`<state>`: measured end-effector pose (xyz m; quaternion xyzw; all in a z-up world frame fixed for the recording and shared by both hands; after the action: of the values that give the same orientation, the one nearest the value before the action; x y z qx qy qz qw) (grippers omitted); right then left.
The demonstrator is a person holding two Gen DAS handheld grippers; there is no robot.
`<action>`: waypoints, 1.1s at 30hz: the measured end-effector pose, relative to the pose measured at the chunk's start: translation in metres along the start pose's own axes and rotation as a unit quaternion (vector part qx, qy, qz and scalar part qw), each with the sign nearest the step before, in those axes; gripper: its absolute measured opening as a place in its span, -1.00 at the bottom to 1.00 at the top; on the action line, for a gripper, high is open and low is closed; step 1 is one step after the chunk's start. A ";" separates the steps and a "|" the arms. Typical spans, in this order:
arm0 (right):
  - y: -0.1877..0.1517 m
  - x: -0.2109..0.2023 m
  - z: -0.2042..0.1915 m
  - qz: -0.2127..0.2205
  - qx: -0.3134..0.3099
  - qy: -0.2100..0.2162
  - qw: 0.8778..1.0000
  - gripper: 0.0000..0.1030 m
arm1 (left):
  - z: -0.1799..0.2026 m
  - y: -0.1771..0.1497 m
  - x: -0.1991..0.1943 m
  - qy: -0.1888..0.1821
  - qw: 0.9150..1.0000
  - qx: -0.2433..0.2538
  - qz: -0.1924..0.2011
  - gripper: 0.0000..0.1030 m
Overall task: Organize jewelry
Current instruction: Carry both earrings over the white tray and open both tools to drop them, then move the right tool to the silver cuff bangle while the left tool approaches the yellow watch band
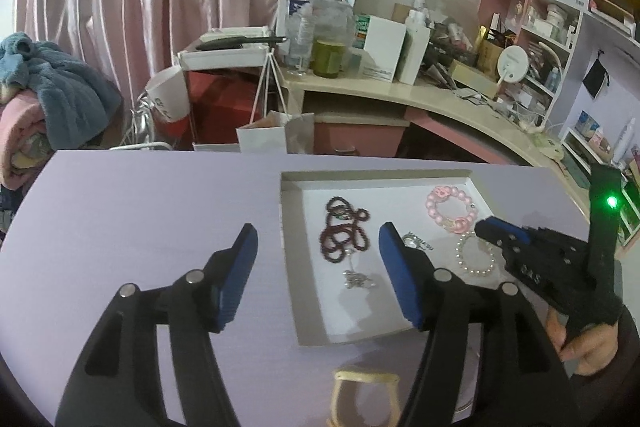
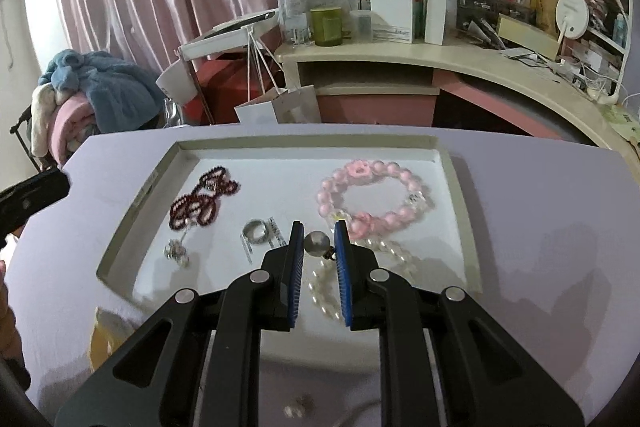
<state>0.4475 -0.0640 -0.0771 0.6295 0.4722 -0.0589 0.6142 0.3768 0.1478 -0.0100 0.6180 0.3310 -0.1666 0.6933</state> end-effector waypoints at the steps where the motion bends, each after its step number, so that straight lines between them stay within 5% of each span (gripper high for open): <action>1: 0.002 0.000 -0.001 0.002 -0.001 -0.001 1.000 -0.69 | -0.002 0.001 -0.002 0.002 1.000 -0.001 0.002 0.24; 6: 0.013 -0.004 -0.003 0.022 0.001 -0.004 1.000 -0.58 | -0.009 0.002 -0.006 0.004 1.000 -0.009 0.006 0.32; 8: 0.012 -0.016 0.001 0.035 0.013 0.009 0.999 0.06 | -0.011 0.000 -0.008 0.004 1.000 -0.010 0.008 0.37; 21: -0.017 -0.087 0.029 0.066 0.046 -0.009 0.997 0.07 | -0.028 -0.028 -0.027 0.001 1.000 -0.027 0.006 0.54; 33: -0.052 -0.111 0.028 0.069 0.047 -0.034 0.996 0.09 | -0.032 -0.067 -0.063 0.007 1.000 -0.021 0.016 0.72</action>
<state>0.3663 -0.1555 -0.0489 0.6864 0.4033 -0.0604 0.6021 0.2798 0.1552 -0.0185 0.6100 0.3295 -0.1445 0.7060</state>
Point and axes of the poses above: each gripper's, at about its wrist camera, not at the fingertips, and x roughly the way its jaws point, z to its right, y to its top, the point moved 6 cm from there along x, roughly the way its jaws point, and after that the axes turned 9 degrees about y, right-handed, at the moved point
